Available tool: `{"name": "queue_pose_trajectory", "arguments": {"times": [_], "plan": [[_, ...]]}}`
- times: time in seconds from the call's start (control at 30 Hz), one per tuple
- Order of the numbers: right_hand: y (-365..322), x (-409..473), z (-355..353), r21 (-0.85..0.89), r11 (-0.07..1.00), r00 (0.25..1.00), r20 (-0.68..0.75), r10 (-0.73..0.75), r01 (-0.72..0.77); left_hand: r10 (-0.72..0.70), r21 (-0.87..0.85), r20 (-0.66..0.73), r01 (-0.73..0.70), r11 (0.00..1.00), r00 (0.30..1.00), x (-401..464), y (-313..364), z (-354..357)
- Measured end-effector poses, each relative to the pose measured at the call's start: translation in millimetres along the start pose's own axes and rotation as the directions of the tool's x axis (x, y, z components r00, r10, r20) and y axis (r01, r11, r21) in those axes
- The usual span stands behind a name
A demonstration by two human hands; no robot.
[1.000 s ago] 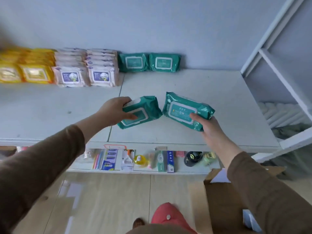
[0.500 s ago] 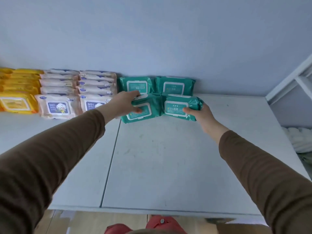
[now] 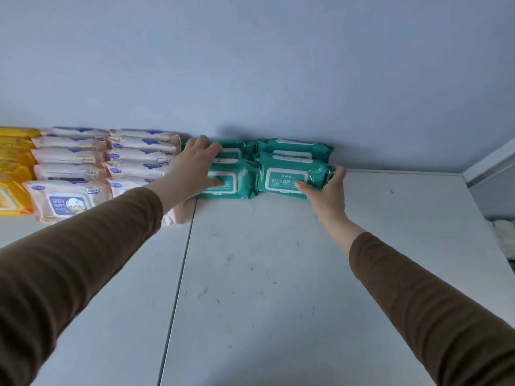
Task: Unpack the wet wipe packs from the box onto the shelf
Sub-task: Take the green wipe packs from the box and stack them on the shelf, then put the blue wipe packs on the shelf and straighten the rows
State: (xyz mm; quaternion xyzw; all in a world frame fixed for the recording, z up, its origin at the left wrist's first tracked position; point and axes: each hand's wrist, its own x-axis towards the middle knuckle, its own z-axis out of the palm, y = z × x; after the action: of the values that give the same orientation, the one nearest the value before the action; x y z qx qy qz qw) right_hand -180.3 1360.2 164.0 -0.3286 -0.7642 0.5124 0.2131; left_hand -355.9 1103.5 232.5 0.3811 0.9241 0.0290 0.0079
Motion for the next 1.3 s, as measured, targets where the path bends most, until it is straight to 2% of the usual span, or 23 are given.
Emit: {"name": "queue_pose_trajectory", "arguments": {"times": [0.1,0.3,0.4,0.5,0.6,0.7,0.93,1.17,1.3], "plan": [[3.7,2.7,5.5,-0.091,0.995,0.999,0.043,-0.025,0.029,0.010,0.075,-0.020,-0.008,0.997,1.000,1.7,0.6,5.6],[-2.9,19.6,3.7,-0.226,0.974,0.991,0.130,0.018,0.012,-0.040,0.041,0.002,0.040,0.998,0.999,8.9,7.8,-0.1],[-9.4,12.2,2.6,-0.264,0.964,0.997,0.063,0.049,-0.031,-0.072,0.056,-0.015,0.073,0.996,0.997,4.1,18.7,0.7],[-13.7,-4.7,-2.8,-0.342,0.936,0.997,-0.028,0.072,-0.078,-0.072,0.096,-0.101,0.082,0.992,0.992,-8.2,30.5,7.3],[-14.3,-32.3,-16.0,-0.363,0.930,0.998,-0.007,0.062,-0.061,-0.026,0.111,-0.193,0.049,0.993,0.981,-29.8,44.5,9.1],[-10.2,-76.9,-36.3,-0.432,0.902,0.996,0.092,0.017,0.025,0.006,0.073,-0.217,0.010,0.997,0.976,-63.2,67.0,10.7],[9.6,-230.0,-111.3,-0.533,0.812,0.966,0.216,-0.142,0.238,0.079,-0.152,-0.126,-0.098,0.983,0.989,-188.3,154.0,27.0],[54.8,-376.5,-211.6,-0.609,0.697,0.925,0.218,-0.312,0.379,0.237,-0.235,-0.115,-0.258,0.937,0.965,-311.7,264.2,44.6],[97.6,-429.1,-274.7,-0.637,0.704,0.946,0.150,-0.288,0.315,0.358,-0.250,-0.117,-0.376,0.892,0.926,-351.3,335.1,60.6]]}}
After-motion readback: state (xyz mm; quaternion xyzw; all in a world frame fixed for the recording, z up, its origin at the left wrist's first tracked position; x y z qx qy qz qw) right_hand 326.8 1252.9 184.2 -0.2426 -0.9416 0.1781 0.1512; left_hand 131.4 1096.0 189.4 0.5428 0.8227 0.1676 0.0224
